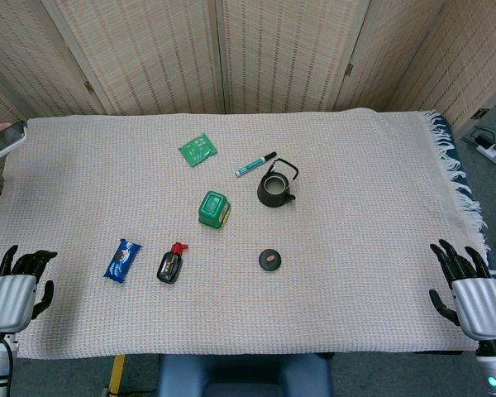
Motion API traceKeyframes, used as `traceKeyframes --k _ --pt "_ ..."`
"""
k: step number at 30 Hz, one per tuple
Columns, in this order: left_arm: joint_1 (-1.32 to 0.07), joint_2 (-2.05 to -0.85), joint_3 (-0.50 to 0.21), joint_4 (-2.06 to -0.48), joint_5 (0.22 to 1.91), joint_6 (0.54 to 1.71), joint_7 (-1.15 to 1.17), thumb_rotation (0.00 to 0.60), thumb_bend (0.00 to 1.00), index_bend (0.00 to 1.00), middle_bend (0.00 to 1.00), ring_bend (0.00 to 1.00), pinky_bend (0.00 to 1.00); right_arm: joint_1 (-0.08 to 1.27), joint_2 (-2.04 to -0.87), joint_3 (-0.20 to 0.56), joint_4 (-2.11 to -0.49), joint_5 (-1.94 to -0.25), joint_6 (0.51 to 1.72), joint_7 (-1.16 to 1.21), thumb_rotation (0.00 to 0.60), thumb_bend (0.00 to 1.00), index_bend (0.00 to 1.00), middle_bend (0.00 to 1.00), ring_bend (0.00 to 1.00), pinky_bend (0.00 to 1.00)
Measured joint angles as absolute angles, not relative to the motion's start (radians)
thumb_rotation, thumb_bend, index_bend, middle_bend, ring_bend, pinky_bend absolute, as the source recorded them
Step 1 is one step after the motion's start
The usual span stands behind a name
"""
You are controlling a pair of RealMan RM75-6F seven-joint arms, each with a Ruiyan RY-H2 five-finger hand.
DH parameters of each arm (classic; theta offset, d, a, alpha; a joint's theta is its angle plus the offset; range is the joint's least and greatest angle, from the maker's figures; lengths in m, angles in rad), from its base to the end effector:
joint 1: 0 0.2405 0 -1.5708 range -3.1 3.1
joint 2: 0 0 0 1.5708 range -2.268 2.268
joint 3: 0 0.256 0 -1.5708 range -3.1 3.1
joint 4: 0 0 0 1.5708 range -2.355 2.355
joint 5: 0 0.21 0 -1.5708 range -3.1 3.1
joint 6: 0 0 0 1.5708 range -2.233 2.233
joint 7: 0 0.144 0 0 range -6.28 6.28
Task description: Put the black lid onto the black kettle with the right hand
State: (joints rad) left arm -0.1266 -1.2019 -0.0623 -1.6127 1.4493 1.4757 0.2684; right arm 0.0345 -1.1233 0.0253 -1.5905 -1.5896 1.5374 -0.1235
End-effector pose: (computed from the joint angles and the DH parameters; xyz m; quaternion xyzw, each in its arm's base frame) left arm -0.3014 0.1956 0.1352 -0.6217 -0.3322 -0.3367 0.6244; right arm -0.3105 -0.1601 0.1580 0.6303 -0.3323 0.3570 0.6040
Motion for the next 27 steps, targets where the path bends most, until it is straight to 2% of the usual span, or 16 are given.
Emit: traceKeyframes --k 6,20,23,27 --pt "-0.125 -1.205 -0.064 -1.608 1.446 1.479 0.270 0.600 0.52 0.20 0.18 0.19 0.05 0.034 -1.139 0.038 -1.572 -1.608 1.572 -0.120 0.600 0.38 0.08 0.13 0.25 0.10" --pt "-0.122 -1.203 -0.062 -1.604 1.447 1.479 0.257 0.600 0.52 0.20 0.18 0.19 0.05 0.066 -1.146 0.034 -1.585 -1.632 1.534 -0.148 0.600 0.38 0.08 0.13 0.26 0.11" --pt "-0.124 -1.204 -0.061 -1.604 1.450 1.477 0.257 0.600 0.52 0.20 0.18 0.19 0.05 0.095 -1.146 0.040 -1.599 -1.650 1.507 -0.168 0.600 0.38 0.09 0.14 0.30 0.21" --pt "-0.125 -1.206 -0.058 -1.605 1.457 1.476 0.258 0.600 0.52 0.20 0.18 0.19 0.05 0.160 -1.148 0.059 -1.632 -1.672 1.446 -0.198 0.600 0.38 0.11 0.19 0.48 0.46"
